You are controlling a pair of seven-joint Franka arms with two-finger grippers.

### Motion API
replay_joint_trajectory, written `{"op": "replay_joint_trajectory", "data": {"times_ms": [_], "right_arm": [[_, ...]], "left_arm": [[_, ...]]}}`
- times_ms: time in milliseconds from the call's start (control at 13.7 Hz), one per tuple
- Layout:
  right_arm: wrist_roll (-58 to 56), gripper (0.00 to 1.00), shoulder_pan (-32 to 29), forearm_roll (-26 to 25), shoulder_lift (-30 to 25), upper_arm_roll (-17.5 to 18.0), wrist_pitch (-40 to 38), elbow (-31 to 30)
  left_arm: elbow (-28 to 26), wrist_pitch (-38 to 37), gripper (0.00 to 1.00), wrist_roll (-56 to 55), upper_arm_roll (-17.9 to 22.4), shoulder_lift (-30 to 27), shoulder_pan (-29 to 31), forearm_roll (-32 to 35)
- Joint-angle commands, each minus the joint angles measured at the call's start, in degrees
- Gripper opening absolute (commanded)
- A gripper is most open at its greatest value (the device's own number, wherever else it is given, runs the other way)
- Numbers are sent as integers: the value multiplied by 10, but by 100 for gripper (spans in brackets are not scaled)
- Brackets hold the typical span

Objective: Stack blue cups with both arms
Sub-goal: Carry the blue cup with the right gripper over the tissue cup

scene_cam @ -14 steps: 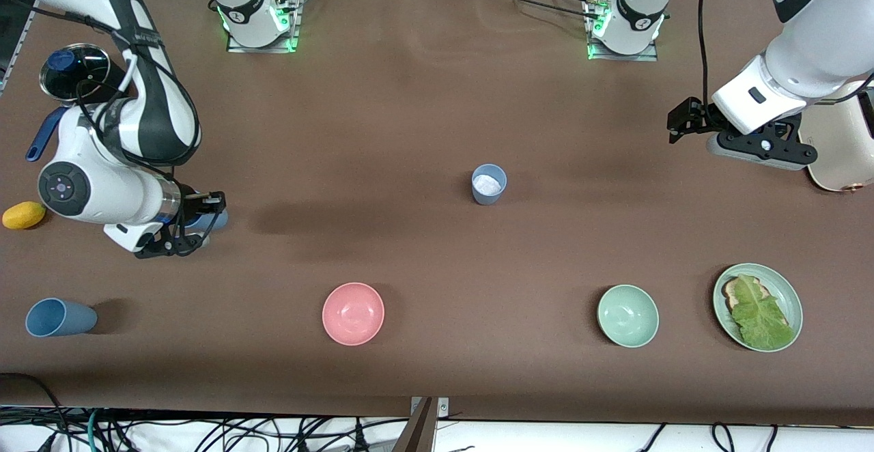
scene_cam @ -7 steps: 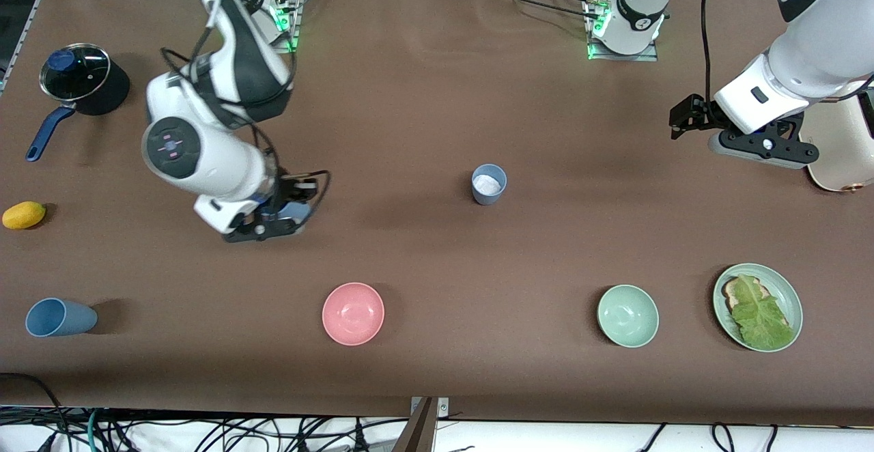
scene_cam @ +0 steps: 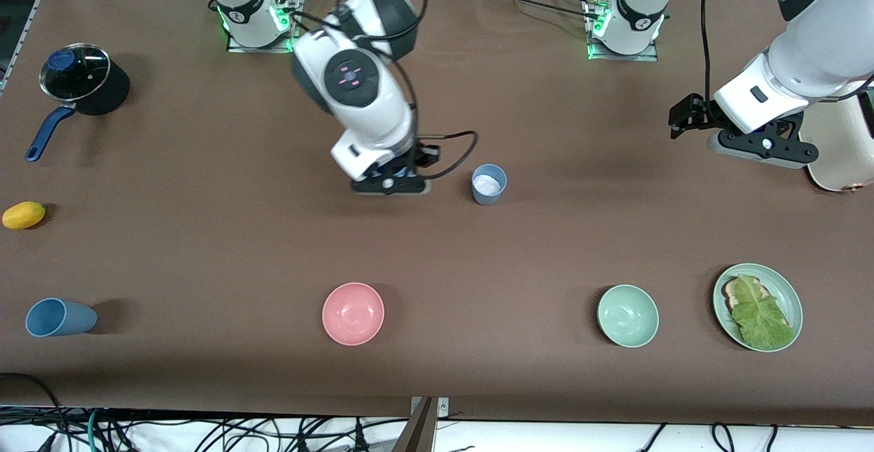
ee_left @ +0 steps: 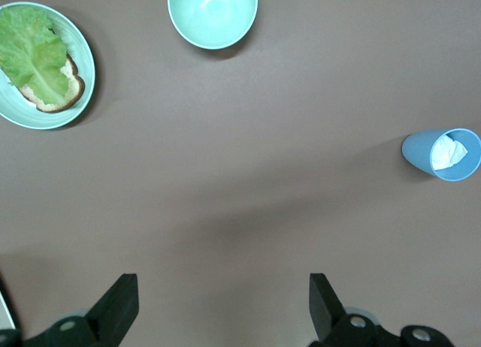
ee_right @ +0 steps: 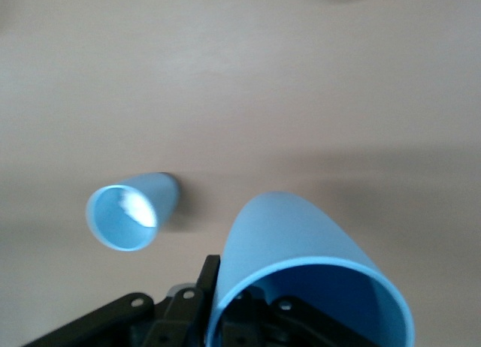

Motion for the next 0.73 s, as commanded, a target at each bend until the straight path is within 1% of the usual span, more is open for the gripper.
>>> {"op": "replay_joint_trajectory", "data": {"times_ms": [0, 218, 437, 583, 655], "right_arm": [[58, 0, 32, 2, 30, -8, 33, 34], [118, 0, 54, 1, 48, -8, 74, 42], [169, 0, 100, -5, 78, -15, 104, 59], [191, 0, 112, -22, 90, -14, 108, 74], [196, 0, 115, -23, 90, -14, 108, 76]], "left_arm": [[19, -16, 100, -2, 2, 8, -3, 8], [19, -17, 100, -1, 2, 8, -3, 8], [19, -17, 100, -2, 1, 8, -4, 8], [19, -17, 100, -2, 1, 8, -4, 8], [19, -17, 100, -2, 2, 8, -4, 8]]}}
